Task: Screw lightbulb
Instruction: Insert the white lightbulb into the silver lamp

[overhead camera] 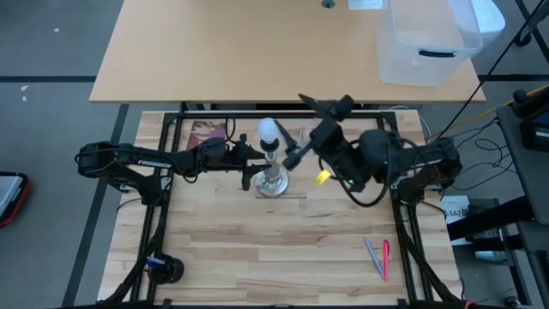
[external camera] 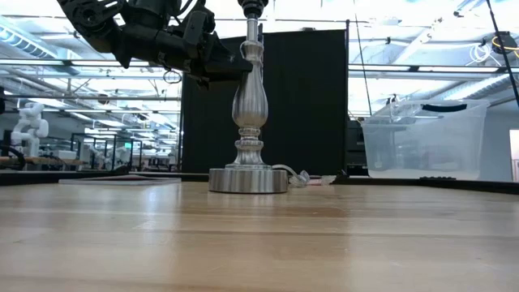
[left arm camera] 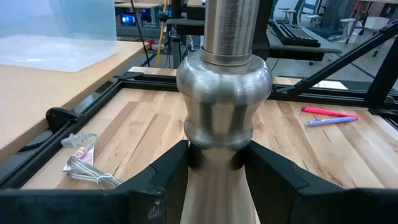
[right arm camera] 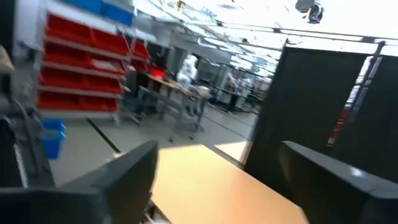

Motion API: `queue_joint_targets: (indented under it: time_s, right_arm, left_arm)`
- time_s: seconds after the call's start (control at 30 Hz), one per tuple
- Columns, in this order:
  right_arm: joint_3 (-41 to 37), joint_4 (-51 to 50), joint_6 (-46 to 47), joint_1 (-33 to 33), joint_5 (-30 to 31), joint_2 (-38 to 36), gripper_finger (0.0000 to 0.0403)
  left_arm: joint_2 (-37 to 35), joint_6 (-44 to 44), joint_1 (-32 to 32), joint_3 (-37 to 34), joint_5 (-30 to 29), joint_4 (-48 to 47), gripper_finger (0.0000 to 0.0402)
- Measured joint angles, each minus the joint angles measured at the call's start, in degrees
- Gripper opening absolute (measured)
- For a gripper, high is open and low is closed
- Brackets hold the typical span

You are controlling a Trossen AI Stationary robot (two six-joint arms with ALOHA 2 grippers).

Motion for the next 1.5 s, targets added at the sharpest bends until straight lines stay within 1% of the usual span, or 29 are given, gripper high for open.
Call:
queue_joint_targets:
  time_s: [0.07,0.13,0.27,0.3,0.37,0.43,0.57,0.67,0.77,0.83,0.93,1.3,1.4,1.5]
  right_arm:
    - [0.0,-3.5,-0.6,1.0,3.1,-0.8,0.0272]
    - [0.0,-8.7,1.0,1.8,6.0,-1.6,0.0201]
    - [0.0,-23.4,9.8,2.7,8.9,-1.8,0.0041]
    - [0.0,-28.1,12.5,2.8,9.3,-1.7,0.0022]
    - [0.0,-37.7,21.1,2.9,9.6,-1.7,0.0014]
    - [-0.4,-48.5,32.5,2.9,10.0,-1.8,0.0005]
    - [-4.6,-67.8,56.0,4.0,14.7,-1.8,0.0001]
    - [-9.5,-76.5,70.2,5.7,17.4,-1.8,0.0001]
    - [-14.2,-81.4,81.2,6.9,19.7,-1.7,0.0001]
    - [-16.9,-82.4,86.0,7.2,20.2,-1.7,0.0001]
    - [-19.7,-83.1,90.1,7.2,20.2,-1.7,0.0000]
    - [-26.7,-83.2,100.9,8.6,20.3,-1.7,0.0000]
    - [-28.0,-83.1,103.2,9.3,20.4,-1.7,0.0000]
    - [-29.5,-83.1,105.9,10.0,21.5,-1.7,0.0000]
  left_arm:
    - [0.0,0.0,0.0,0.0,0.0,0.0,0.0151]
    - [0.0,0.0,0.0,0.0,0.0,0.0,0.0151]
    - [0.0,0.0,0.0,0.0,0.1,0.0,0.0151]
    - [0.0,0.0,0.0,0.0,0.1,0.0,0.0151]
    - [0.0,0.0,0.0,0.0,0.1,0.0,0.0151]
    - [0.0,0.0,0.0,0.0,0.1,0.0,0.0151]
    - [0.0,0.1,0.0,0.0,0.1,0.0,0.0151]
    - [0.0,0.3,0.0,0.0,0.2,0.0,0.0151]
    - [0.0,0.7,0.0,0.0,0.2,0.0,0.0151]
    - [0.0,0.7,0.0,0.0,0.2,0.0,0.0153]
    - [0.0,0.7,0.0,0.0,0.2,-0.2,0.0164]
    - [0.0,-1.2,0.0,0.0,0.1,-0.5,0.0249]
    - [-0.2,-1.6,0.0,0.0,-0.1,-0.5,0.0260]
    - [-2.6,-1.5,0.0,0.0,-1.0,-1.5,0.0261]
